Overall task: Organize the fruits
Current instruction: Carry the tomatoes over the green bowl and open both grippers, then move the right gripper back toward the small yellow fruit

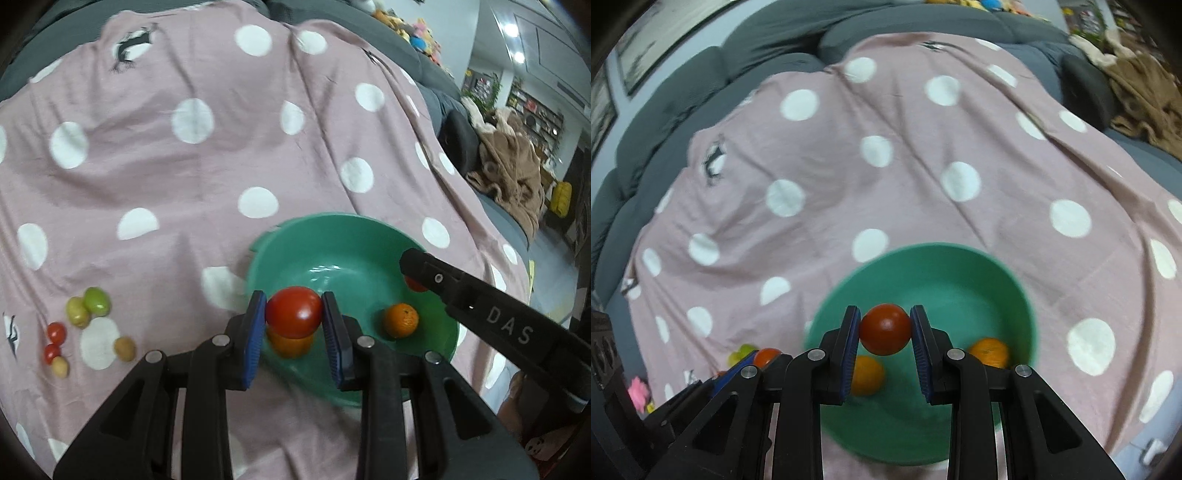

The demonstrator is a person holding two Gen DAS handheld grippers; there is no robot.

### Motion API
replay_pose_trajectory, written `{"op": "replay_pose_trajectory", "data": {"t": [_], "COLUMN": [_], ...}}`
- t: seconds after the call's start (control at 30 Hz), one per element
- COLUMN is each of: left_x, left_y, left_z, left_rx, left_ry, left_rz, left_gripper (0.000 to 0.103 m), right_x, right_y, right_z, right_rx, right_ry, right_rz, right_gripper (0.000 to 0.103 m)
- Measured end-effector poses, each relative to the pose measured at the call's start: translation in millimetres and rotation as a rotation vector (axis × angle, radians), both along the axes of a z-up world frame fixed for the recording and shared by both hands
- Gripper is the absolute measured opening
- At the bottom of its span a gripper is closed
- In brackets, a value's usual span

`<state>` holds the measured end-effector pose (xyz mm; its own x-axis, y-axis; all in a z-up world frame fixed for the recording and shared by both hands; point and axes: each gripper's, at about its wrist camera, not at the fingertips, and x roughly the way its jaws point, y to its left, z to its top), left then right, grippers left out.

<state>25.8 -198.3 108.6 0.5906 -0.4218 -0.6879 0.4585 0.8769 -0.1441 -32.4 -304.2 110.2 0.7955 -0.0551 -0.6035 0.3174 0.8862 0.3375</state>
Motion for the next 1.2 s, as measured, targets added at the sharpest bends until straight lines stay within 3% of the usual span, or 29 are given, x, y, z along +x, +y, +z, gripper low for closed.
{"op": "replay_pose_trajectory", "data": {"t": [0.37, 0.77, 0.8, 0.87, 0.9, 0.97, 1.1, 1.2], "left_x": [3, 0, -2, -5, -6, -8, -12, -13], "left_y": [-33, -41, -41, -37, -35, -27, 0, 37], "left_z": [-23, -26, -25, -20, -18, -12, -4, 0], "left_rx": [0.031, 0.030, 0.024, 0.009, 0.003, -0.012, -0.033, -0.055], "left_ry": [0.062, 0.060, 0.054, 0.041, 0.036, 0.027, 0.011, 0.018], "left_rz": [-0.050, -0.077, -0.085, -0.089, -0.088, -0.084, -0.034, 0.030], "left_gripper": [0.030, 0.031, 0.033, 0.051, 0.053, 0.058, 0.064, 0.067], "right_x": [0, 1, 1, 1, 1, 0, 0, 1], "right_y": [-28, -30, -30, -29, -28, -26, -19, -7], "right_z": [-21, -24, -24, -23, -22, -20, -12, -6], "right_rx": [0.047, 0.043, 0.043, 0.038, 0.034, 0.023, 0.015, -0.001], "right_ry": [0.079, 0.097, 0.095, 0.090, 0.090, 0.086, 0.057, 0.035], "right_rz": [-0.074, -0.071, -0.071, -0.069, -0.068, -0.067, -0.041, -0.018], "right_gripper": [0.030, 0.030, 0.030, 0.030, 0.031, 0.043, 0.045, 0.053]}}
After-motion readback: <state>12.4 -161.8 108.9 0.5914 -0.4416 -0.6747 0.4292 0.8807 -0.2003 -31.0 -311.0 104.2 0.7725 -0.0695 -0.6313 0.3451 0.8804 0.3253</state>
